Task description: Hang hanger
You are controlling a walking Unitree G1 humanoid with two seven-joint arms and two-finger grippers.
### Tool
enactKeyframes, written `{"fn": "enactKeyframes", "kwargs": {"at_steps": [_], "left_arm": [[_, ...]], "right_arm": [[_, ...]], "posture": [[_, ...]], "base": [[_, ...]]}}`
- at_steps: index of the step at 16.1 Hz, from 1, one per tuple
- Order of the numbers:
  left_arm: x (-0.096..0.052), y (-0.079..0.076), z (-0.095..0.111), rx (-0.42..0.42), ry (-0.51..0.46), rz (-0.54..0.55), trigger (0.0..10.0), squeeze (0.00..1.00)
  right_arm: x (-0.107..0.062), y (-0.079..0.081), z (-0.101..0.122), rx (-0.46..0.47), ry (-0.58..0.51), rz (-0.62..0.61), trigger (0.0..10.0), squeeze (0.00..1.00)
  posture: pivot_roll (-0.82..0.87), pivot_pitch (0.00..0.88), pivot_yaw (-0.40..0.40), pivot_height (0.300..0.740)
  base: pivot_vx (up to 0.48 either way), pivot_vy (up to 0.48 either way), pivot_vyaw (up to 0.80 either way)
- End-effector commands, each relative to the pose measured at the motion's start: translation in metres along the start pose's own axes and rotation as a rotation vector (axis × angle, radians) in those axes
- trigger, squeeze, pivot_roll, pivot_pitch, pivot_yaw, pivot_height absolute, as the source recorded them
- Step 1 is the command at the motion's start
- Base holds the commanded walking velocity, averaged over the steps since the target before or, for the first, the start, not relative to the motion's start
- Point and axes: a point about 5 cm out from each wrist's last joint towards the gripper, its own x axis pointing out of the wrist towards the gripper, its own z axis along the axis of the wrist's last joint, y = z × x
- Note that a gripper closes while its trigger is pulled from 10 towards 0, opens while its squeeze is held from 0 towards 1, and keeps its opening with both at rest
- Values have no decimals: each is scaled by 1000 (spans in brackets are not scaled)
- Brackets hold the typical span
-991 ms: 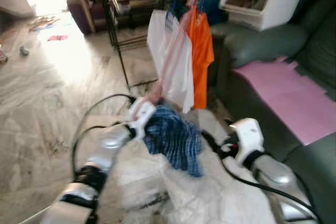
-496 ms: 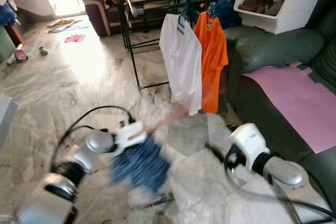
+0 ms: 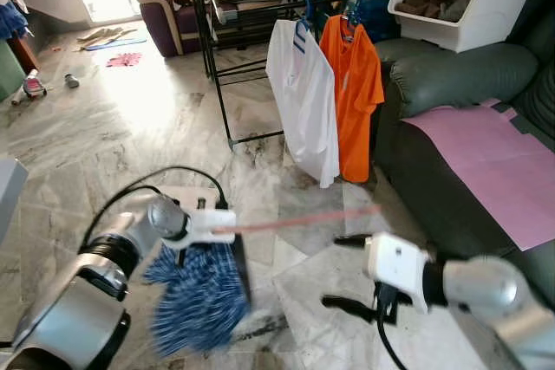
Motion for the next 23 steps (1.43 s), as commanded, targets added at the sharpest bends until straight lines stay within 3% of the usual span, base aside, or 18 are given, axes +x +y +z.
{"fn": "enactKeyframes", "kwargs": {"at_steps": [1, 3, 5, 6, 8, 9, 13, 15, 18, 19, 20, 21, 22, 23], "left_arm": [[-5, 5, -2, 31, 24, 5, 10000, 0], [-3, 2, -2, 49, 35, -23, 10000, 0], [-2, 2, -3, 60, 46, -15, 10000, 0], [-4, 5, 0, 74, 44, -8, 10000, 0], [-5, 7, 2, 82, 39, -7, 10000, 0], [-5, 9, 4, 95, 36, 0, 10000, 0], [-6, 14, 11, 138, 16, 12, 10000, 0], [-4, 13, 15, 170, 11, 1, 10000, 0], [0, 10, 20, 192, -1, -16, 10000, 0], [2, 9, 22, 205, -4, -23, 10000, 0], [3, 9, 23, 207, -5, -23, 10000, 0], [3, 8, 24, 209, -8, -24, 10000, 0], [5, 8, 28, 215, -18, -27, 10000, 0], [6, 8, 30, 220, -23, -30, 10000, 0]], "right_arm": [[-6, -9, 15, -26, -45, -28, 10000, 0], [-16, -35, 39, -57, -128, -131, 10000, 0], [-22, -45, 32, -69, -95, -167, 10000, 0], [-26, -43, 17, -57, -41, -161, 10000, 0], [-28, -40, 12, -22, -26, -144, 10000, 0], [-27, -36, 2, 26, -15, -125, 10000, 0], [-19, -36, -21, 78, 30, -96, 10000, 0], [-10, -41, -34, 42, 66, -67, 10000, 0], [2, -47, -34, -6, 71, -30, 10000, 0], [9, -49, -33, -42, 80, 5, 6667, 0], [12, -49, -33, -49, 82, 18, 5373, 0], [14, -49, -33, -55, 81, 32, 4706, 0], [21, -48, -34, -87, 88, 72, 0, 0], [26, -46, -35, -103, 88, 100, 0, 0]], "posture": [[-106, 12, 69, 740], [-106, 12, 71, 740], [-107, 12, 71, 740], [-106, 10, 67, 740], [-106, 11, 67, 740], [-106, 10, 66, 740], [-103, 6, 71, 740], [-103, 6, 75, 740], [-102, 6, 75, 740], [-98, 2, 70, 740], [-98, 2, 70, 740], [-96, 1, 66, 740], [-96, 2, 63, 740], [-97, 2, 62, 740]], "base": [[0, 0, 0], [0, 0, 0], [0, 0, 0], [0, 0, 0], [0, 0, 0], [0, 0, 0], [0, 0, 0], [0, 0, 0], [0, 0, 0], [0, 0, 0], [0, 0, 0], [0, 0, 0], [0, 0, 0], [0, 0, 0]]}}
